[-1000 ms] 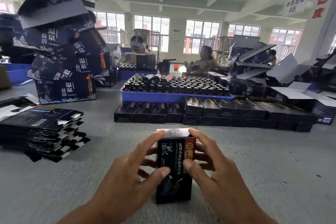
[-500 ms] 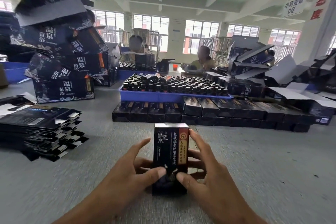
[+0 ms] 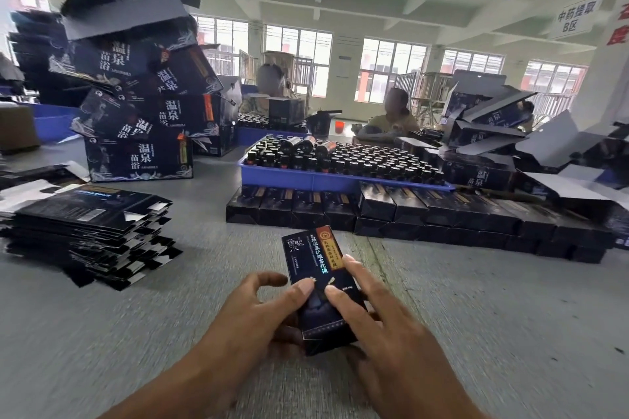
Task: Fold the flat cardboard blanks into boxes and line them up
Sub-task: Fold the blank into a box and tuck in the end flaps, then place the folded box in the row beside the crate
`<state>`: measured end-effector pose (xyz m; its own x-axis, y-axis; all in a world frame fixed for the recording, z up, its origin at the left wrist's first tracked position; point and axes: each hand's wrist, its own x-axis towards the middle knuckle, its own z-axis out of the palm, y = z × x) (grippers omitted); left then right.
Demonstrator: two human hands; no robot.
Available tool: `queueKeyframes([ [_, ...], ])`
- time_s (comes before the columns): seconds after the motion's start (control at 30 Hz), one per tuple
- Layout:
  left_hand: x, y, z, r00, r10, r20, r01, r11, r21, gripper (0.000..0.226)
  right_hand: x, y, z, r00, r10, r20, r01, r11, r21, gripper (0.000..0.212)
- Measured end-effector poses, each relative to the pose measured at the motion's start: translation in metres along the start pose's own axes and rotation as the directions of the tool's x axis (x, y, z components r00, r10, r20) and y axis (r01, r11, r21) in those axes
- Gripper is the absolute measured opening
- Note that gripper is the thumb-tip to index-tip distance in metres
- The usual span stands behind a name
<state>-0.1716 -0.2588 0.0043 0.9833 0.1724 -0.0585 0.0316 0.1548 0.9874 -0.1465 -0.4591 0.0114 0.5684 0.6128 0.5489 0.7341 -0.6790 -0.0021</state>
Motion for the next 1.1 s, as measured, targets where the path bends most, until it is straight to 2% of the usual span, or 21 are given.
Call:
queueKeyframes([
  [0.13,0.0,0.008,-0.001,0.998,0.042,-0.048,-0.041,0.999,0.032,0.061,0.007,0.005,0.002,0.998,-0.04,-0.038,0.038,0.998,-0.047,0.087],
  [0.2,0.002,0.009,-0.008,0.985,0.149,-0.087,-0.126,0.967,0.223,0.051,0.015,0.011,0.005,1.0,0.012,-0.003,-0.012,0.999,-0.039,0.09],
  [0.27,0.005,0.006,-0.017,0.947,0.304,-0.101,-0.209,0.825,0.525,0.042,0.029,0.023,0.012,0.999,0.04,0.005,-0.04,0.997,-0.059,0.089],
  [0.3,0.005,0.005,-0.019,0.93,0.356,-0.094,-0.226,0.753,0.618,0.037,0.038,0.032,0.017,0.999,0.046,-0.001,-0.046,0.996,-0.079,0.087],
  [0.37,0.005,0.002,-0.019,0.92,0.388,-0.054,-0.239,0.665,0.708,0.033,0.061,0.052,0.026,0.997,0.076,0.013,-0.075,0.993,-0.093,0.078],
  [0.47,0.005,0.0,-0.013,0.902,0.422,0.085,-0.281,0.427,0.859,0.04,0.103,0.082,0.039,0.985,0.17,0.033,-0.163,0.976,-0.143,0.071],
  [0.53,0.008,0.0,-0.012,0.884,0.435,0.169,-0.329,0.323,0.888,0.046,0.13,0.1,0.048,0.974,0.222,0.038,-0.21,0.958,-0.196,0.07],
  [0.63,0.017,0.0,-0.012,0.896,0.39,0.213,-0.342,0.299,0.891,0.05,0.163,0.12,0.059,0.961,0.27,0.052,-0.249,0.934,-0.255,0.07],
  [0.8,0.031,0.006,-0.013,0.929,0.305,0.211,-0.31,0.324,0.894,0.052,0.202,0.138,0.079,0.928,0.328,0.174,-0.251,0.899,-0.358,0.07],
  [0.93,0.034,0.0,-0.017,0.923,0.304,0.237,-0.333,0.32,0.887,0.052,0.214,0.146,0.087,0.892,0.387,0.233,-0.296,0.891,-0.345,0.085],
  [1.03,0.035,-0.003,-0.019,0.921,0.317,0.226,-0.328,0.317,0.89,0.052,0.211,0.144,0.087,0.892,0.383,0.24,-0.296,0.896,-0.331,0.097],
  [1.1,0.034,-0.003,-0.019,0.923,0.322,0.209,-0.313,0.316,0.895,0.052,0.2,0.134,0.081,0.912,0.362,0.195,-0.294,0.906,-0.305,0.095],
])
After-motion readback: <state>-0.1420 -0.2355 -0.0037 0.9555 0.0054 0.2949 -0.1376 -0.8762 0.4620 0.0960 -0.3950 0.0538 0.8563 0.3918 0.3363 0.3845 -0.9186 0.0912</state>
